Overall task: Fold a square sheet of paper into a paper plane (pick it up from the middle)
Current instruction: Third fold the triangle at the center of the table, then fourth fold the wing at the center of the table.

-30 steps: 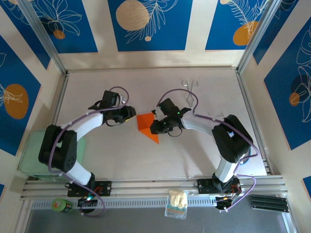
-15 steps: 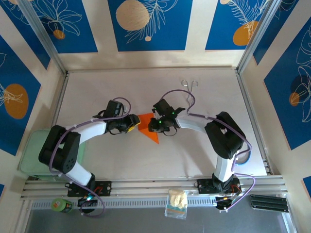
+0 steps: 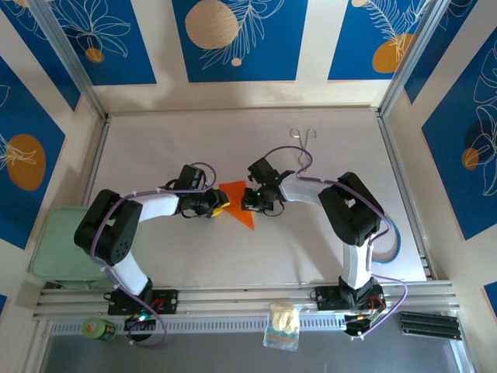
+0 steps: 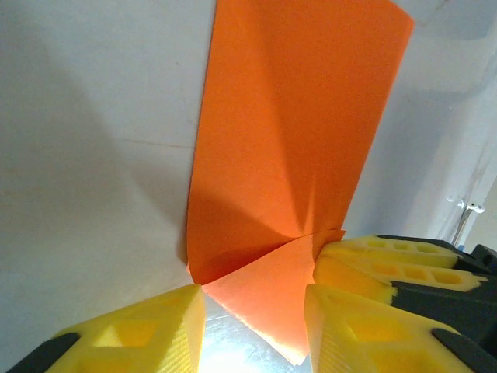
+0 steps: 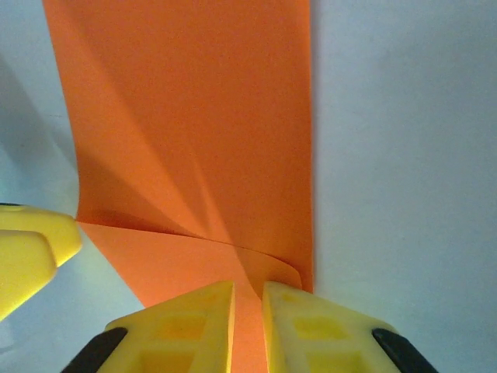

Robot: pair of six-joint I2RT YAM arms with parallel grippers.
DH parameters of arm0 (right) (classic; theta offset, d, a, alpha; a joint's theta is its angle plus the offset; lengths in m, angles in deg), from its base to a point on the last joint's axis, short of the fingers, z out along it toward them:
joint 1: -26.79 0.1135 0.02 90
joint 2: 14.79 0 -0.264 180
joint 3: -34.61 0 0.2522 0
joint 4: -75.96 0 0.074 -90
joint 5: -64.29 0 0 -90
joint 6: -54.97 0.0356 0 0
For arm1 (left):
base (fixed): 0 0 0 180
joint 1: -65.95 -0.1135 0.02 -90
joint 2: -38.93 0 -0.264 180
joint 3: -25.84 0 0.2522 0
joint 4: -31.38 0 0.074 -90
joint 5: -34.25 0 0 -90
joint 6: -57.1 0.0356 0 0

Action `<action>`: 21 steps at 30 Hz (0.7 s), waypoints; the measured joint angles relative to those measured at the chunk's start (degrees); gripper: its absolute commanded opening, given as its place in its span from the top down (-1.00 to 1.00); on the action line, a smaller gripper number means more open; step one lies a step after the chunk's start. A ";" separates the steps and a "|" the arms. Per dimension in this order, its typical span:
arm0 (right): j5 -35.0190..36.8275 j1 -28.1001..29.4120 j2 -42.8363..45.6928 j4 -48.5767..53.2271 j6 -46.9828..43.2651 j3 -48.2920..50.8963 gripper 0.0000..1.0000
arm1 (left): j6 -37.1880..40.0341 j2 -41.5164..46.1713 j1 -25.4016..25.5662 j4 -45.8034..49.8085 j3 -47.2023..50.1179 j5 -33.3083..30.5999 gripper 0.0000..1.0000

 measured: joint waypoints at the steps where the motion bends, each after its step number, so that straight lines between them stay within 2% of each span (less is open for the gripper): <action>1: -0.22 -0.11 -0.02 -0.02 0.13 0.04 0.62 | 0.00 -0.15 0.00 0.00 0.00 0.00 0.22; 12: -1.29 -0.61 -0.09 -0.42 0.33 0.37 0.62 | 0.00 -0.22 0.00 0.48 0.00 -0.11 0.21; 17: -1.70 -0.68 -0.31 -0.46 0.33 0.37 0.63 | 0.04 -0.22 0.00 0.74 0.00 -0.44 0.40; 21: -2.29 -0.74 -0.39 -0.52 0.33 0.37 0.63 | -0.02 -0.39 0.11 -0.13 0.00 -0.15 0.46</action>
